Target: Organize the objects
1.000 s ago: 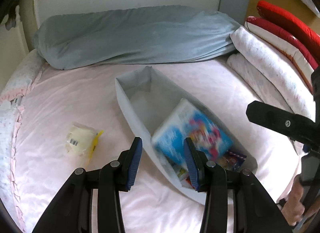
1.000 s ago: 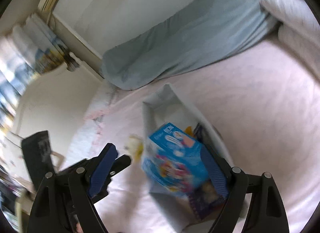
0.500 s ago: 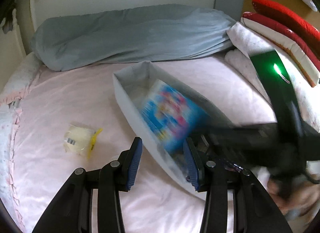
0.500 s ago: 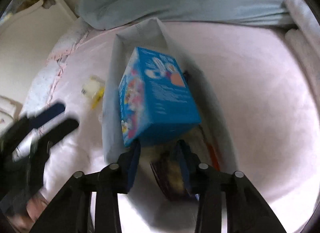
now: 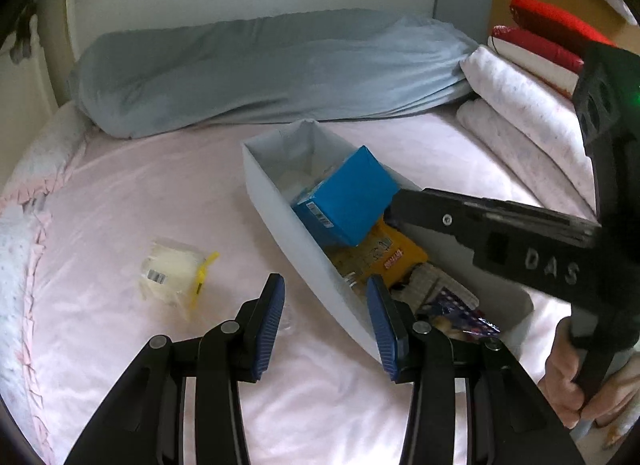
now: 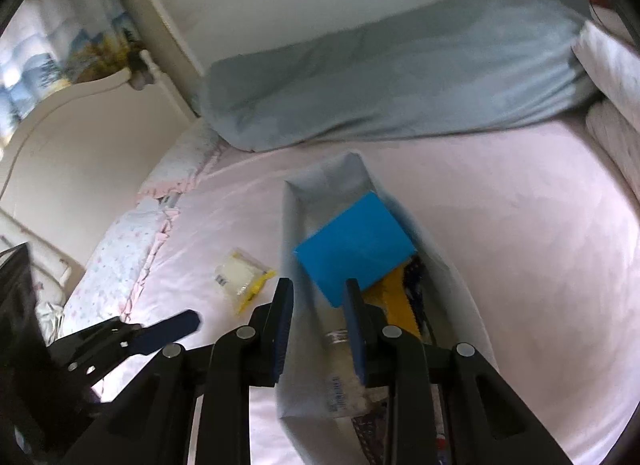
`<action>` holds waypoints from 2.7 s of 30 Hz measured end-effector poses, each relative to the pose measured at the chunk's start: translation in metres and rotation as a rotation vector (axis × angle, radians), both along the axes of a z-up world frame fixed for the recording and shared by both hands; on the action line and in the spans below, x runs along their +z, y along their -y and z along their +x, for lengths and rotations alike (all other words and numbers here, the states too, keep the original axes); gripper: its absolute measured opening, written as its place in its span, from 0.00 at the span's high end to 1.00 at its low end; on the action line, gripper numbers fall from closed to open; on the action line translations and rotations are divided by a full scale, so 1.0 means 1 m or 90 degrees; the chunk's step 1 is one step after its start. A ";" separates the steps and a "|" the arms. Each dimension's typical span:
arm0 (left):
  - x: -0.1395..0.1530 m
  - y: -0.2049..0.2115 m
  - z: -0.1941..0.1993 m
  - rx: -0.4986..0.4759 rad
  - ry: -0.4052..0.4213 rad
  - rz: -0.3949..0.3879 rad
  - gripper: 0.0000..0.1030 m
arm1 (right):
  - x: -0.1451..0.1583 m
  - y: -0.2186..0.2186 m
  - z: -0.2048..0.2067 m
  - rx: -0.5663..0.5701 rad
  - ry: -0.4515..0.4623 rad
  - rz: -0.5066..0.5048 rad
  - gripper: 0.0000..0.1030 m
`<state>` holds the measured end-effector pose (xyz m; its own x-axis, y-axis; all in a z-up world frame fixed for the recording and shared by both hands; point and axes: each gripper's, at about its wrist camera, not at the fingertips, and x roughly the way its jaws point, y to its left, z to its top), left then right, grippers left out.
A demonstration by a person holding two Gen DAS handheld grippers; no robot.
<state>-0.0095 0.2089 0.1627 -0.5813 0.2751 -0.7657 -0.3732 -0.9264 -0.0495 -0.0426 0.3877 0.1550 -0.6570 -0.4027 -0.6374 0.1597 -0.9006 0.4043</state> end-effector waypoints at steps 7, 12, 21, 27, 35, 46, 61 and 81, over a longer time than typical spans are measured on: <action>0.004 0.024 0.007 0.035 -0.027 -0.017 0.60 | 0.012 0.031 0.014 0.073 -0.036 0.013 0.69; -0.004 0.063 0.028 0.078 -0.073 -0.078 0.62 | 0.008 0.062 0.032 0.126 -0.058 0.022 0.45; -0.077 0.167 0.067 0.147 -0.022 -0.090 0.62 | -0.039 0.131 0.055 0.214 -0.056 0.118 0.45; -0.121 0.182 0.054 0.203 0.009 -0.031 0.62 | -0.098 0.161 0.055 0.237 -0.007 0.203 0.45; -0.154 0.163 0.049 0.209 -0.003 -0.063 0.47 | -0.147 0.170 0.041 0.270 0.047 0.251 0.11; -0.156 0.170 0.048 0.259 0.014 -0.066 0.23 | -0.153 0.182 0.045 0.294 0.039 0.293 0.00; -0.156 0.173 0.064 0.275 0.019 -0.055 0.18 | -0.152 0.183 0.047 0.294 0.038 0.292 0.00; -0.156 0.172 0.065 0.274 0.021 -0.051 0.18 | -0.152 0.184 0.048 0.294 0.038 0.291 0.00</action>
<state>0.0550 0.0372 0.0071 -0.6052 -0.0471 -0.7947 0.0475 -0.9986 0.0230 0.0055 0.2034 0.0033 -0.4394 -0.3143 -0.8415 0.5604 -0.8280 0.0167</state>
